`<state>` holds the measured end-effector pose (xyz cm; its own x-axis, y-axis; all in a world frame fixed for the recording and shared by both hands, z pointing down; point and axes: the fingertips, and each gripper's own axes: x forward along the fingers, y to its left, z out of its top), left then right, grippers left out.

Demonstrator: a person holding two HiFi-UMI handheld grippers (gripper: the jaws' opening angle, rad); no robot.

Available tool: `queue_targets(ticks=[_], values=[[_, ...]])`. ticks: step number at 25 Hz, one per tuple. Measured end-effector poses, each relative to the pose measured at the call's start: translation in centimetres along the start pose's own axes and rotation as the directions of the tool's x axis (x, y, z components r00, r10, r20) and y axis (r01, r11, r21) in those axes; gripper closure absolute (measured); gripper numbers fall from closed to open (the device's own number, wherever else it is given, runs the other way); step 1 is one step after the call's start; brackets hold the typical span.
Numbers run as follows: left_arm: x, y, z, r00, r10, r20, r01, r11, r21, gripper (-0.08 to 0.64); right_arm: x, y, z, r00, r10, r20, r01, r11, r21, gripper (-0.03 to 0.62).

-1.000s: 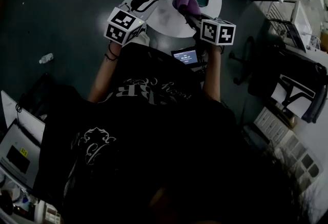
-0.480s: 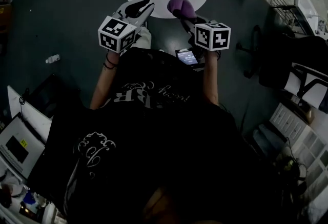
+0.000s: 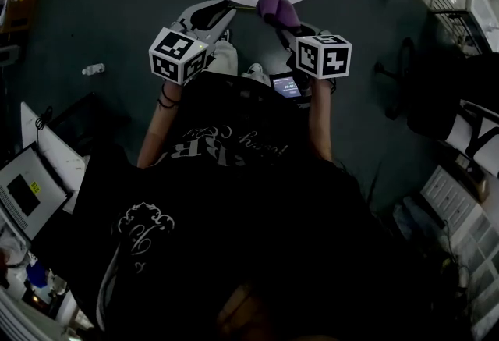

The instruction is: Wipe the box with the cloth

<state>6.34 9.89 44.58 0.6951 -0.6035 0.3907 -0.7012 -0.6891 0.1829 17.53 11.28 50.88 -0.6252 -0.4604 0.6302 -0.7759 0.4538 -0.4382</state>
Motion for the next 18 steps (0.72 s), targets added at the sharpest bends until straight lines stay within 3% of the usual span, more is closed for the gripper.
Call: queue_targets(ticks=[11, 18], values=[[-1.3, -3.1, -0.9, 0.997, -0.055, -0.046, 0.057, 0.997, 0.046, 0.482, -1.2, 1.0, -0.8, 0.998, -0.028, 0.053, 0.027, 0.999, 0.026, 0.506], [-2.7, -2.5, -2.2, 0.993, -0.094, -0.07, 0.098, 0.993, 0.069, 0.482, -0.5, 3.1, -1.9, 0.997, -0.056, 0.049, 0.055, 0.998, 0.02, 0.506]])
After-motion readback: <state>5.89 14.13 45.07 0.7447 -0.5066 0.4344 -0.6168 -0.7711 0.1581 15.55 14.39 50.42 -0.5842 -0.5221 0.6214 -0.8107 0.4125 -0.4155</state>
